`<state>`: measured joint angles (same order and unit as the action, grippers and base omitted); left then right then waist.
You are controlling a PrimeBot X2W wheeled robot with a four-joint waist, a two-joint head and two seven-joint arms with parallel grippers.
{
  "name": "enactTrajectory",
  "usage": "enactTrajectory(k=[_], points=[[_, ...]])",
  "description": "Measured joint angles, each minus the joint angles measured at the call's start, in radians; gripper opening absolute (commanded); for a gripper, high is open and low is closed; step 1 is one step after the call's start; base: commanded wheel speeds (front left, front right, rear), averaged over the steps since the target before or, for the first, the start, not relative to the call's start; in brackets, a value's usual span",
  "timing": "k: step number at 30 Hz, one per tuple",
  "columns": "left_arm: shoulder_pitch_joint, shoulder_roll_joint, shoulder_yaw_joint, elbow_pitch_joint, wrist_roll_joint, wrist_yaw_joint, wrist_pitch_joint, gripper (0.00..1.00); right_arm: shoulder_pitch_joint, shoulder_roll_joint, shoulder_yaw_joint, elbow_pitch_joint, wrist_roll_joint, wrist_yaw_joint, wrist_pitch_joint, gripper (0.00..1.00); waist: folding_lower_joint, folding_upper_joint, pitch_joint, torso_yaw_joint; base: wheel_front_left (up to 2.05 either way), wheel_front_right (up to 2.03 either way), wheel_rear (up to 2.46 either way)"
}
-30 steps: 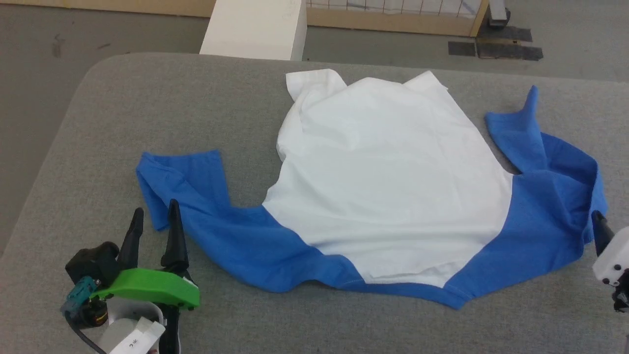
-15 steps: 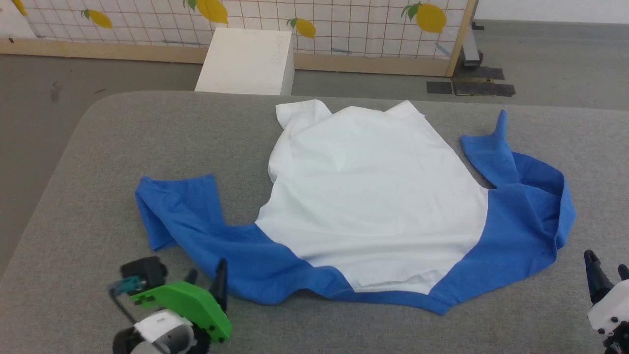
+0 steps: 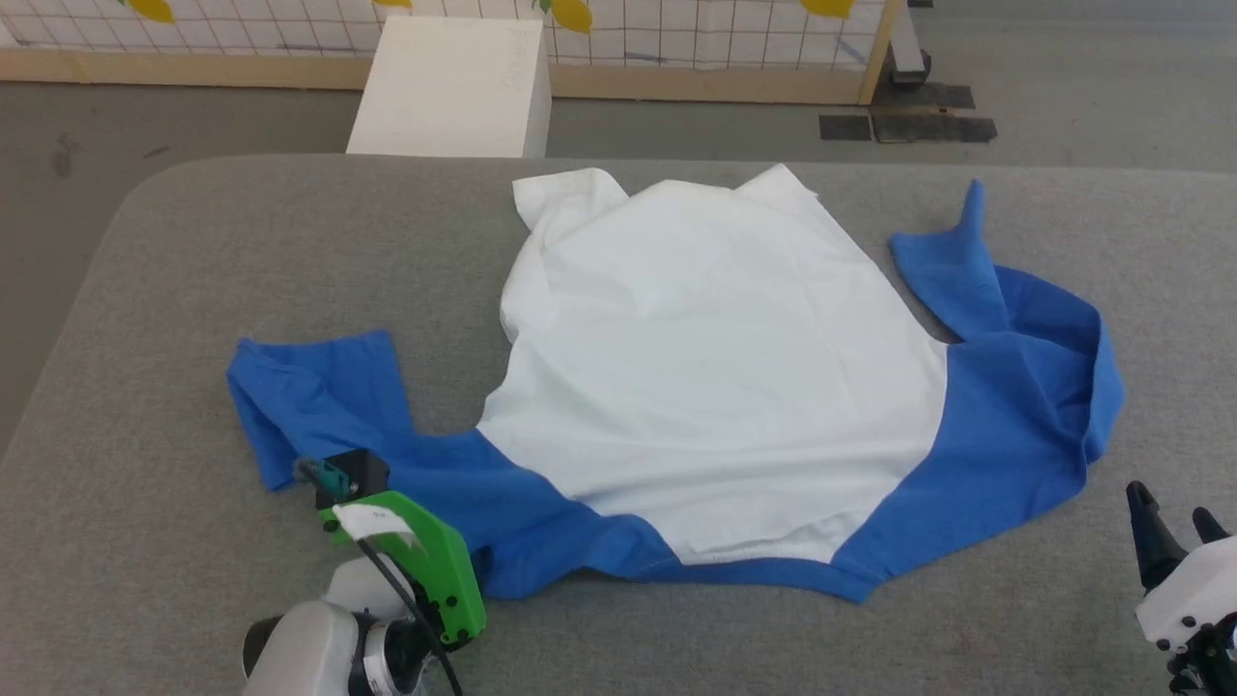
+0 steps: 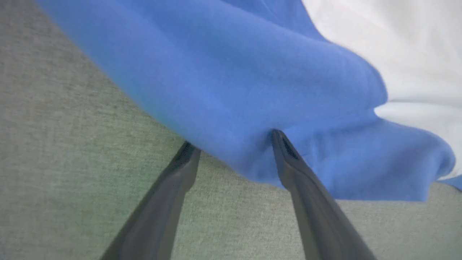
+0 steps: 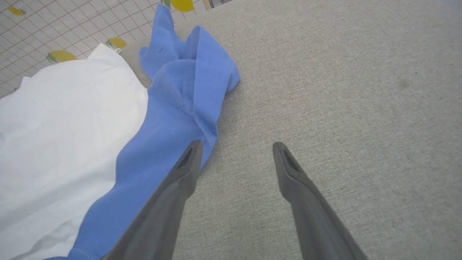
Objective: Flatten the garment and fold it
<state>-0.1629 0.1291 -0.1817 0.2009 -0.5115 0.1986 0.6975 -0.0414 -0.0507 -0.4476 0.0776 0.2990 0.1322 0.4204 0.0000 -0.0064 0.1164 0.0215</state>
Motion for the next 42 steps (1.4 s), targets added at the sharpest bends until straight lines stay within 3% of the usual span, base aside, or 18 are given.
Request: enactTrajectory(k=[5, 6, 7, 16, 23, 31, 41, 42], points=[[-0.016, 0.002, -0.009, 0.037, -0.004, -0.007, 0.015, 1.00, -0.002, 0.000, 0.006, 0.002, 0.002, 0.000, -0.009, 1.00, 0.0000, 0.0000, 0.027, -0.022, 0.00, 0.00, 0.00], [-0.018, 0.002, -0.006, 0.038, -0.012, -0.013, 0.012, 0.29, -0.003, 0.000, 0.005, 0.002, 0.002, 0.000, -0.010, 1.00, 0.0000, 0.0000, 0.032, -0.025, 0.00, 0.00, 0.00], [-0.018, 0.002, -0.005, 0.038, -0.016, -0.016, 0.004, 0.00, -0.003, 0.000, 0.004, 0.002, 0.002, 0.000, -0.012, 1.00, 0.0000, 0.0000, 0.036, -0.028, 0.00, 0.00, 0.00], [0.021, -0.032, 0.064, -0.027, -0.102, -0.047, -0.110, 0.00, -0.003, 0.000, 0.040, -0.014, -0.044, 0.000, 0.016, 1.00, 0.0001, 0.0000, 0.043, -0.025, 0.00, 0.00, 0.00], [0.085, -0.034, 0.090, -0.176, -0.129, -0.030, -0.136, 0.00, -0.104, 0.000, 0.108, -0.020, -0.169, 0.000, 0.256, 1.00, 0.0000, 0.0000, 0.049, -0.006, 0.00, 0.00, 0.00], [0.089, -0.036, 0.068, -0.191, -0.132, -0.031, -0.134, 0.00, -0.167, 0.000, 0.141, 0.079, -0.299, 0.000, 0.405, 1.00, 0.0001, 0.0000, 0.080, 0.020, 0.00, 0.00, 0.00], [0.087, -0.039, 0.066, -0.175, -0.141, -0.036, -0.145, 0.00, -0.200, -0.007, 0.161, 0.126, -0.313, 0.000, 0.401, 0.99, 0.0001, 0.0000, 0.109, 0.028, 0.00, 0.00, 0.00], [0.087, -0.039, 0.066, -0.174, -0.141, -0.036, -0.145, 0.00, -0.204, -0.007, 0.161, 0.130, -0.314, 0.000, 0.401, 0.42, 0.0001, 0.0000, 0.111, 0.026, 0.00, 0.00, 0.00]])
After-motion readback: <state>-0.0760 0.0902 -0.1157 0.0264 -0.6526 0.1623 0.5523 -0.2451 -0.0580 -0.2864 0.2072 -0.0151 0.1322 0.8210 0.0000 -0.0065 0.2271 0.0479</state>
